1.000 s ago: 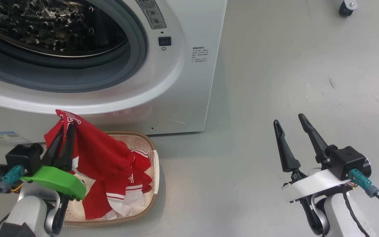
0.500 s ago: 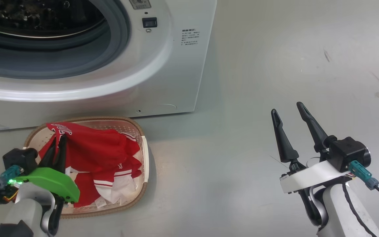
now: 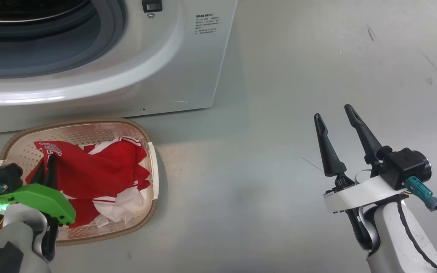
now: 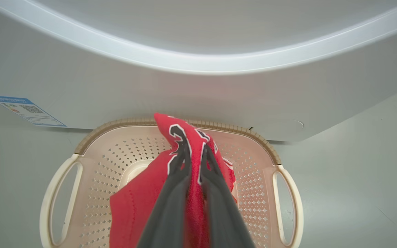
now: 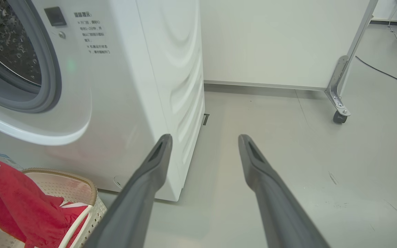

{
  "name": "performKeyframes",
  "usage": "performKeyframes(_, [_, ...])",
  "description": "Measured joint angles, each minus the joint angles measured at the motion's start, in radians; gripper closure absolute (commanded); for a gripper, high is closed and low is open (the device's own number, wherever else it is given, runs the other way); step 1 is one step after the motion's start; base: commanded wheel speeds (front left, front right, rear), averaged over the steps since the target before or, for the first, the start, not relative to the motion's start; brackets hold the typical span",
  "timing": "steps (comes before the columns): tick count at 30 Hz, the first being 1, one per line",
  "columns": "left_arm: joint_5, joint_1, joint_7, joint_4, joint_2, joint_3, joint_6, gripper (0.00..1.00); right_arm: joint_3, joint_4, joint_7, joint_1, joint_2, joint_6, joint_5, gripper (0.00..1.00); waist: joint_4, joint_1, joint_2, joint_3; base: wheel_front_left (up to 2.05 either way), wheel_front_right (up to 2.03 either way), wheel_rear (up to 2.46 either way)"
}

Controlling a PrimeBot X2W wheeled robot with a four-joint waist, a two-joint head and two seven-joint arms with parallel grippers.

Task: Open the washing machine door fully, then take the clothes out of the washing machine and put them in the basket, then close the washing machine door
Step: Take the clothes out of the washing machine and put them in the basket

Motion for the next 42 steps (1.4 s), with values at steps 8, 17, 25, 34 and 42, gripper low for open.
performKeyframes(8, [-0.043, -0.031, 0.011, 0.110, 0.000, 0.049, 0.026, 1.00, -0.005, -0.011, 0.000, -0.010, 0.000, 0.000, -0.007, 0.00, -0.020, 0.0000, 0.0000, 0.047, 0.00, 0.00, 0.00])
performKeyframes(17, [-0.093, -0.076, 0.035, 0.224, -0.004, 0.098, 0.040, 1.00, -0.007, -0.014, 0.000, -0.021, 0.001, 0.000, -0.017, 0.00, -0.036, 0.0000, 0.0000, 0.092, 0.00, 0.00, 0.00])
performKeyframes(25, [-0.108, -0.105, 0.034, 0.277, -0.012, 0.101, 0.035, 1.00, -0.010, -0.014, 0.000, -0.028, 0.001, 0.000, -0.026, 0.00, -0.038, 0.0000, 0.0000, 0.093, 0.00, 0.00, 0.00])
performKeyframes(34, [-0.109, -0.127, 0.008, 0.326, -0.023, 0.100, 0.024, 0.00, -0.010, -0.007, 0.000, -0.029, 0.001, 0.000, -0.033, 0.00, -0.035, 0.0000, 0.0000, 0.079, 0.00, 0.00, 0.00])
performKeyframes(42, [-0.109, -0.132, -0.020, 0.359, -0.040, 0.084, 0.011, 0.00, -0.011, 0.011, 0.000, -0.029, 0.001, 0.006, -0.035, 0.00, -0.028, 0.0000, 0.0000, 0.053, 0.00, 0.00, 0.00])
